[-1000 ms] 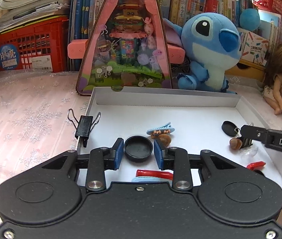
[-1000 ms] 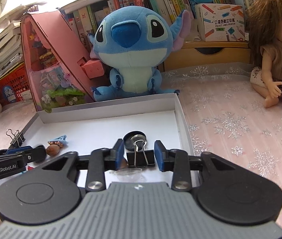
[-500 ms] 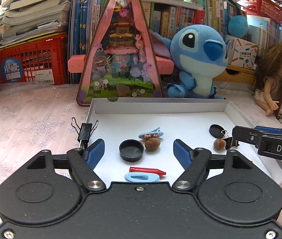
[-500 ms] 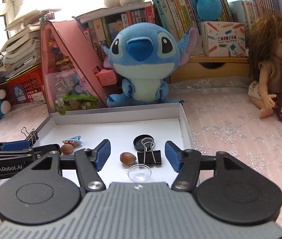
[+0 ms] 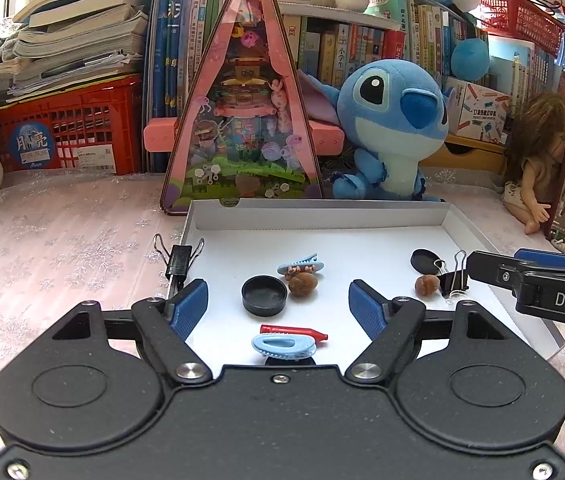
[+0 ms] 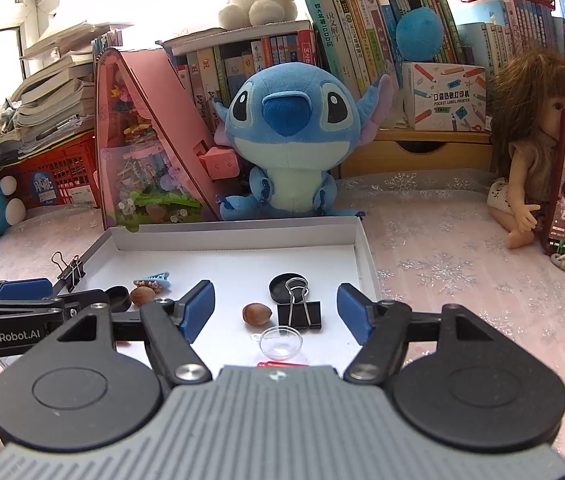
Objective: Organize rigid objects
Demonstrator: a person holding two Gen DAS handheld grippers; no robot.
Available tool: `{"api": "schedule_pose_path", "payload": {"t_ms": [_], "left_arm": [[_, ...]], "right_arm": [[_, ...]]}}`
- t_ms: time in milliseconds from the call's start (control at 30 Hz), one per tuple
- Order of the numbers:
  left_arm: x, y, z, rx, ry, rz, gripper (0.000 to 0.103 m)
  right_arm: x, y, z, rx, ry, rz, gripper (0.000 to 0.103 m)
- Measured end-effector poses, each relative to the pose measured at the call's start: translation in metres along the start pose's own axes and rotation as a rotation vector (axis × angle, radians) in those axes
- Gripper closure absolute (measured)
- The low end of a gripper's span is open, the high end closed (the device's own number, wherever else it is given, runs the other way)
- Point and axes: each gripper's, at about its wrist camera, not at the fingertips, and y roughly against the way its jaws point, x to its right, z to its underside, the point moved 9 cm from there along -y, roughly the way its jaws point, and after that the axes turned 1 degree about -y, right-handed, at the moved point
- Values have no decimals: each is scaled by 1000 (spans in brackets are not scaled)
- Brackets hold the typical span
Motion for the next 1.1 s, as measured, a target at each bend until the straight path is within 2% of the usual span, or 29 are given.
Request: {"api": "schedule_pose_path", "payload": {"t_ms": [367,700,900,1100], "left_arm": [[3,36,10,31,-2,29,21],[8,76,41,59,-18,36,18],[11,89,69,37,-42,36,17],[8,87,92,-2,-49,8,17]], "right_arm": [[4,31,11,31,13,36,12],[5,66,44,41,26,38,6],[8,80,65,44,48,82,4],[14,75,87,-7,60,112,3]]}}
